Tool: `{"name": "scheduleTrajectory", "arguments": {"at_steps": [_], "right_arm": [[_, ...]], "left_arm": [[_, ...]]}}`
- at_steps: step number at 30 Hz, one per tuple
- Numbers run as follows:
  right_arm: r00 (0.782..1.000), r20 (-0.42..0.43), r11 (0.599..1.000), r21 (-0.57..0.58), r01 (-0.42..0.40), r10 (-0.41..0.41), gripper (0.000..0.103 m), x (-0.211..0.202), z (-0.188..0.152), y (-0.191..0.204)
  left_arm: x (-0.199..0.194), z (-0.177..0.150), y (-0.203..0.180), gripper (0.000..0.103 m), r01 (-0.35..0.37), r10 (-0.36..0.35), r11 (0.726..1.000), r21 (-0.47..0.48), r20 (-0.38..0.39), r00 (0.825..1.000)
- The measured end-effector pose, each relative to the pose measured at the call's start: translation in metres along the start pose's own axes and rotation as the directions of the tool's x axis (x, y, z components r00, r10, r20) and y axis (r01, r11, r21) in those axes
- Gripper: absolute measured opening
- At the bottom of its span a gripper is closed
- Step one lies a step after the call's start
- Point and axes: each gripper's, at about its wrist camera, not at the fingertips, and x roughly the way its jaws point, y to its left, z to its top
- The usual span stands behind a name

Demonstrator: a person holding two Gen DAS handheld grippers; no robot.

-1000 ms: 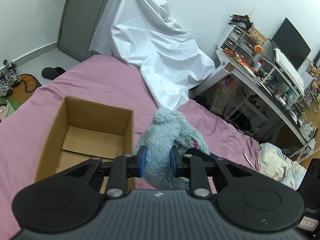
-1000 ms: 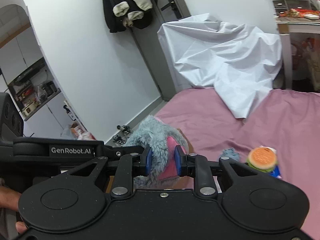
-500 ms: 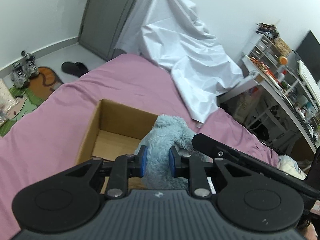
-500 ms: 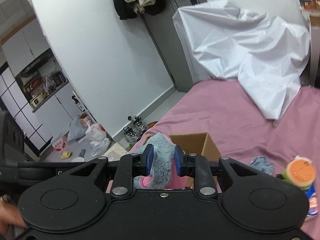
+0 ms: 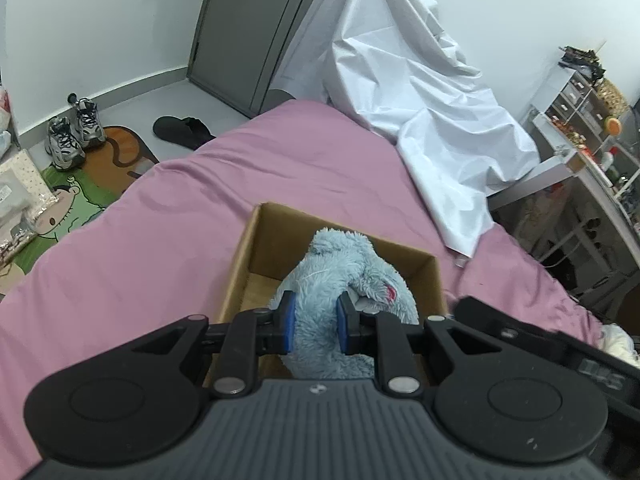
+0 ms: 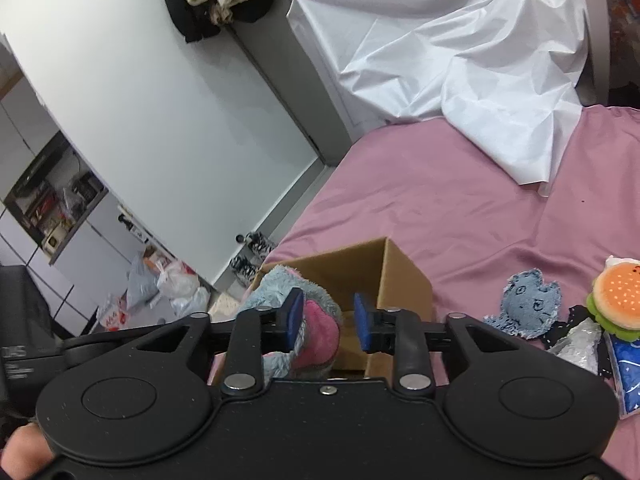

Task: Organize soft objects
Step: 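Lower the grey plush into the box and open the left tool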

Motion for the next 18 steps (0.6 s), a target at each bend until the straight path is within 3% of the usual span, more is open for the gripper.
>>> {"name": "scheduleTrajectory", "arguments": {"at_steps": [11,18], "right_arm": [[1.000,-0.008,0.999,-0.053,-0.010,0.010,0.050,0.000,-0.013,0.010],[0.999,0.027,0.998,-0.053,0.027,-0.026,0.053,-0.001,-0.019,0.010]], "left_arm": [[0.031,0.001,0.005,0.022,-0.040,0.040,0.999,0.007,-0.033,0.999],[0.023,0.001,0.010,0.029,-0.065,0.065,0.998,0.003,-0.033,0.997]]}}
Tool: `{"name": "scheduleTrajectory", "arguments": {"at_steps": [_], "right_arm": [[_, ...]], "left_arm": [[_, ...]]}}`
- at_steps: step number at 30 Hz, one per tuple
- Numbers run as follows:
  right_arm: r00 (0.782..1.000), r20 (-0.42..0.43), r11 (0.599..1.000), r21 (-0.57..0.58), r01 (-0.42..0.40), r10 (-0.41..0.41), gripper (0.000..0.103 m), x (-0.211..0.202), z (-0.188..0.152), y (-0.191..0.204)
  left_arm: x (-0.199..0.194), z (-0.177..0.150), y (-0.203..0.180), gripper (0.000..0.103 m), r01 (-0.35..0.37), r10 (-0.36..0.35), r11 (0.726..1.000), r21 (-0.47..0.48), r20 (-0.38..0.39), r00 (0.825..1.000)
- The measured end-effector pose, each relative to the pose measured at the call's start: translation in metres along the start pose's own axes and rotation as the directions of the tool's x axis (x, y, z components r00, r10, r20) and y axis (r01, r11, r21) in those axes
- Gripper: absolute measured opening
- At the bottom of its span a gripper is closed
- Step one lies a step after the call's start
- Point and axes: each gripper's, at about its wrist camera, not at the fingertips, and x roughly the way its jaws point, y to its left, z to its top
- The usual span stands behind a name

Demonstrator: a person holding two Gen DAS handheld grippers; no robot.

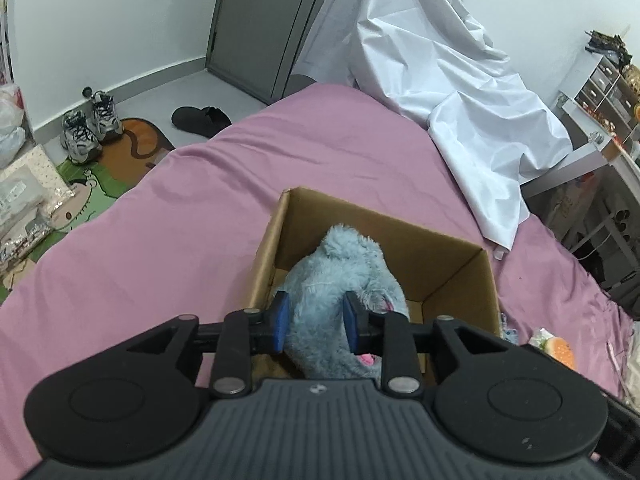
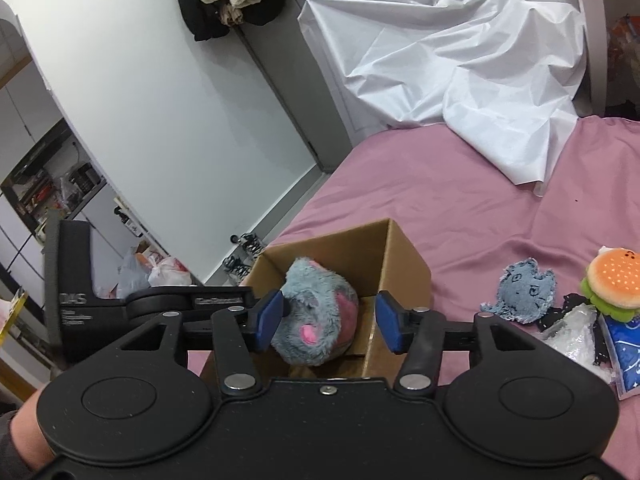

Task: Organize soft objects
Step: 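Lower the grey plush into the box and open the left tool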

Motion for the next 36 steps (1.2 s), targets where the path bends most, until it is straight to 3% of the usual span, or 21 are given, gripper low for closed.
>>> {"name": "scheduleTrajectory", "arguments": {"at_steps": [4,7,12,29,33,36], "right_arm": [[1.000,0.007,1.000,0.029,0.004,-0.004,0.055,0.000,-0.001,-0.005],[1.000,0.018,0.999,0.036,0.009,-0.010,0.063,-0.002,-0.001,-0.006],[0.999,0.051,0.999,0.051,0.012,-0.014,0.070,-0.013,0.000,-0.009],[0.990,0.129,0.997,0.062,0.039,-0.047,0.086,-0.073,-0.015,-0.037],[0.989,0.140,0.999,0.032,0.037,-0.041,0.099,-0.083,-0.017,-0.035],[0.987,0.154,0.999,-0.005,0.037,-0.036,0.103,-0.092,-0.016,-0.032]], "left_arm": [[-0.014,0.001,-0.001,0.042,-0.001,0.001,1.000,0.010,0.018,1.000],[-0.025,0.001,-0.003,0.052,0.010,-0.011,1.000,0.009,0.025,1.000],[-0.043,-0.001,-0.012,0.077,-0.043,0.042,0.999,0.007,0.055,0.998],[-0.088,-0.020,-0.030,0.087,0.029,-0.029,1.000,0.011,0.104,0.994],[-0.095,-0.024,-0.039,0.091,0.034,-0.036,0.999,0.023,0.114,0.993],[-0.096,-0.027,-0.047,0.094,0.046,-0.052,0.997,0.057,0.097,0.994]]}}
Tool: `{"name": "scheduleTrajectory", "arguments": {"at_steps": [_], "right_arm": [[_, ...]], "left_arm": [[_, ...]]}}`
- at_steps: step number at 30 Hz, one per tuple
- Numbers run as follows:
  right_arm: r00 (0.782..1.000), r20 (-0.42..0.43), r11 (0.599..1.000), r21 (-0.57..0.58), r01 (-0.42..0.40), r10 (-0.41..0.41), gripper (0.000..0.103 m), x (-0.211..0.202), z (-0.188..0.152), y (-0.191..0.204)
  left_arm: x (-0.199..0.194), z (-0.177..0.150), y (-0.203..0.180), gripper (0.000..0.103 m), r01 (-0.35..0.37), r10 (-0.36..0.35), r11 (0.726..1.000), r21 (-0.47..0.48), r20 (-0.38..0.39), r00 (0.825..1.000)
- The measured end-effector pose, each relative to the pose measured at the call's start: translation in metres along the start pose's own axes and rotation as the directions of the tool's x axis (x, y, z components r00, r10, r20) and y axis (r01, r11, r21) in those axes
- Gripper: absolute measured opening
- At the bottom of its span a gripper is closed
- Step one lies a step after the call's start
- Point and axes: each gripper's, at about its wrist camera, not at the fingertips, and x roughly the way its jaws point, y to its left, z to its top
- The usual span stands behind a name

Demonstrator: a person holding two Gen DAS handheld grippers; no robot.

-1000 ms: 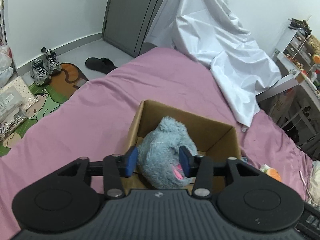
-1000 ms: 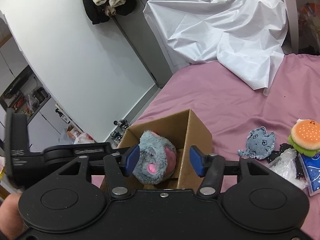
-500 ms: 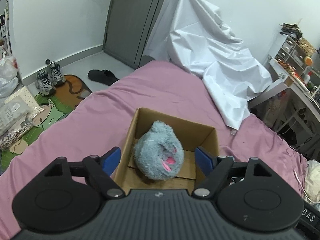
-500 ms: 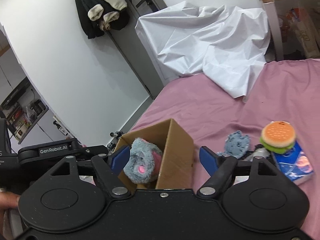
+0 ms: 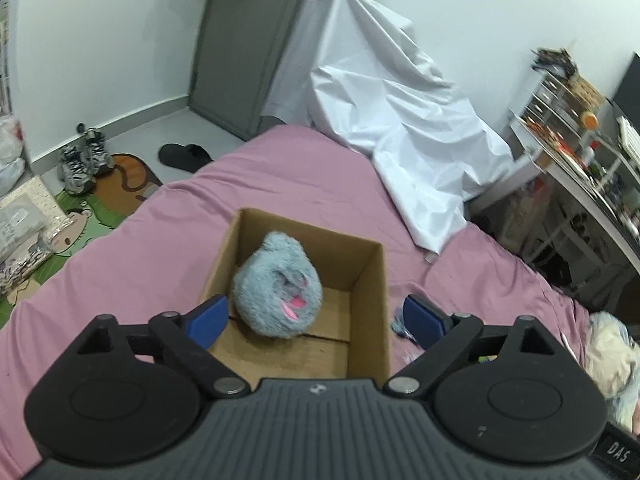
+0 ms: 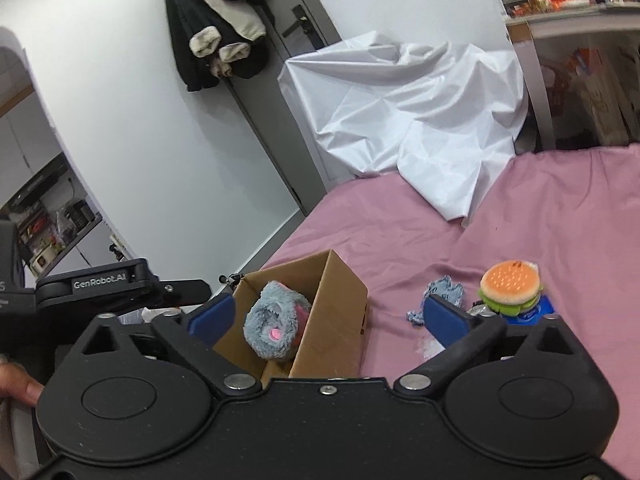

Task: Organize soft objects
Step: 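Grasp the bag of clear beads with the left tool while the right tool grasps the blue tissue pack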

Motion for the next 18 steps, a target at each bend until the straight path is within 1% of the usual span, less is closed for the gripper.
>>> {"name": "scheduleTrajectory", "arguments": {"at_steps": [4,6,9,13,15,18], "right_arm": [[1.000,0.013,0.999,-0.037,-0.005,0.006,0.103,-0.010,0.003,0.001],[1.000,0.020,0.999,-0.049,0.001,0.000,0.103,-0.013,0.003,0.000],[1.000,0.021,0.999,-0.042,0.016,-0.015,0.103,-0.017,0.001,-0.006],[0.999,0.028,0.999,-0.027,0.038,-0.038,0.103,-0.025,-0.002,-0.016],[0.998,0.030,0.999,-0.017,0.051,-0.050,0.103,-0.031,-0.004,-0.022],[0.997,0.032,0.997,-0.020,0.076,-0.076,0.103,-0.037,-0.006,-0.030]], "left_arm": [[-0.003,-0.003,-0.010,0.095,-0.003,0.002,0.999,0.036,0.010,1.000],[-0.004,-0.004,-0.014,0.100,0.001,-0.001,0.999,0.050,0.011,1.000],[-0.006,-0.007,-0.019,0.102,0.010,-0.011,0.998,0.058,0.014,1.000],[-0.008,-0.012,-0.028,0.103,0.039,-0.040,0.997,0.072,0.011,0.999],[-0.010,-0.014,-0.033,0.103,0.066,-0.067,0.995,0.072,0.015,0.998],[-0.013,-0.014,-0.045,0.103,0.085,-0.088,0.991,0.101,0.027,0.996]]}}
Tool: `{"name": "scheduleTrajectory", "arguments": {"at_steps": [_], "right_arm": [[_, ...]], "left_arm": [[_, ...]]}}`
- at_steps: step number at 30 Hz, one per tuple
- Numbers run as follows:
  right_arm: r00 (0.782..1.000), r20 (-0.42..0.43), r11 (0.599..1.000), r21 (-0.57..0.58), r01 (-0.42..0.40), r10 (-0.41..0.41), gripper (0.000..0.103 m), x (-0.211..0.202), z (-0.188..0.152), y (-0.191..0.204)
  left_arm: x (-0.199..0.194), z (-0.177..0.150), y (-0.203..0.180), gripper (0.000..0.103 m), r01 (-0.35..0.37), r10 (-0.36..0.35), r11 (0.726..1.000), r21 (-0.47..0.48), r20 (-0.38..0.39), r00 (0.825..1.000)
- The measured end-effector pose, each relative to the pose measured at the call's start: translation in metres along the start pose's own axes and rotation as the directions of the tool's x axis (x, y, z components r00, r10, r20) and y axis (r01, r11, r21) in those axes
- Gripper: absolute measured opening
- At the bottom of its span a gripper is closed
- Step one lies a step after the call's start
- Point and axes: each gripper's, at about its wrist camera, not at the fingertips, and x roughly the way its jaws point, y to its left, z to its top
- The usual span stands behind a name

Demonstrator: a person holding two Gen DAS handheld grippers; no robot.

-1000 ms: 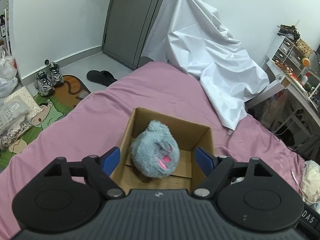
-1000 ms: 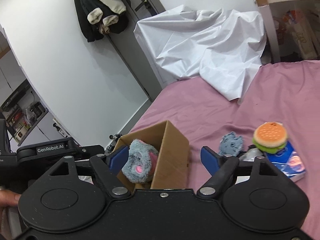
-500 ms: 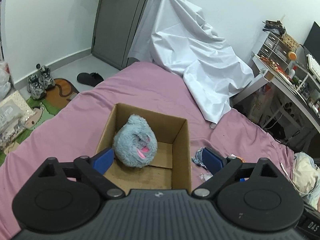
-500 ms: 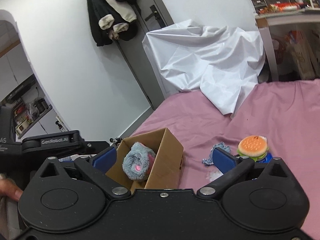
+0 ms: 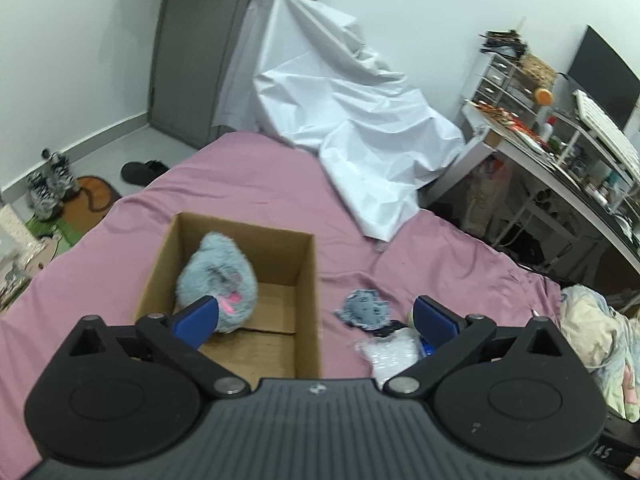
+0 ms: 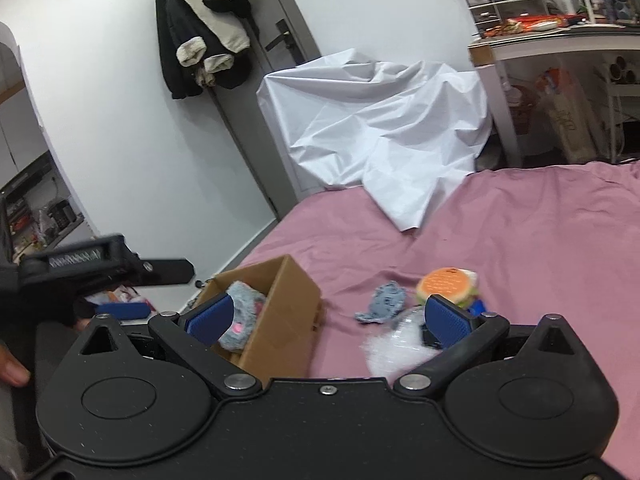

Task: Organize soft objects
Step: 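Grasp the bag of clear beads with the left tool while the right tool grasps the blue tissue pack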

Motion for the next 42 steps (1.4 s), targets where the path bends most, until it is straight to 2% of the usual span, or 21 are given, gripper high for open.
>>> {"name": "scheduleTrajectory", "arguments": {"at_steps": [5,9,19,25,27,30,36,40,42], "right_arm": [[1.000,0.004,1.000,0.005,0.011,-0.011,0.103,-0.007,-0.001,-0.013],[0.999,-0.003,0.999,0.008,0.032,-0.032,0.103,-0.008,-0.001,-0.023],[0.996,-0.051,0.997,-0.017,0.073,-0.074,0.103,-0.004,-0.004,-0.045],[0.991,-0.083,0.995,-0.012,0.103,-0.104,0.100,0.002,-0.008,-0.065],[0.987,-0.112,0.993,-0.010,0.116,-0.117,0.093,0.009,-0.011,-0.073],[0.979,-0.155,0.991,-0.029,0.131,-0.134,0.091,0.020,-0.015,-0.080],[0.971,-0.192,0.989,-0.056,0.135,-0.143,0.087,0.035,-0.019,-0.088],[0.965,-0.219,0.988,-0.088,0.127,-0.144,0.086,0.047,-0.023,-0.091],[0.959,-0.238,0.985,-0.111,0.129,-0.152,0.084,0.054,-0.026,-0.092]], "left_arm": [[0.000,-0.002,-0.016,0.103,0.034,-0.034,0.999,0.021,0.013,0.999],[0.008,-0.004,-0.028,0.103,0.067,-0.067,0.997,0.025,-0.030,0.997],[0.030,-0.013,-0.052,0.103,0.077,-0.067,0.993,0.088,-0.121,0.990],[0.053,-0.024,-0.061,0.103,0.078,-0.060,0.993,0.087,-0.193,0.979],[0.062,-0.027,-0.066,0.103,0.085,-0.064,0.992,0.093,-0.213,0.975],[0.077,-0.030,-0.071,0.103,0.084,-0.058,0.992,0.094,-0.243,0.968],[0.103,-0.032,-0.076,0.102,0.084,-0.059,0.993,0.077,-0.283,0.957],[0.124,-0.036,-0.079,0.101,0.088,-0.072,0.995,0.035,-0.333,0.940],[0.131,-0.038,-0.081,0.100,0.075,-0.059,0.997,0.035,-0.332,0.941]]}}
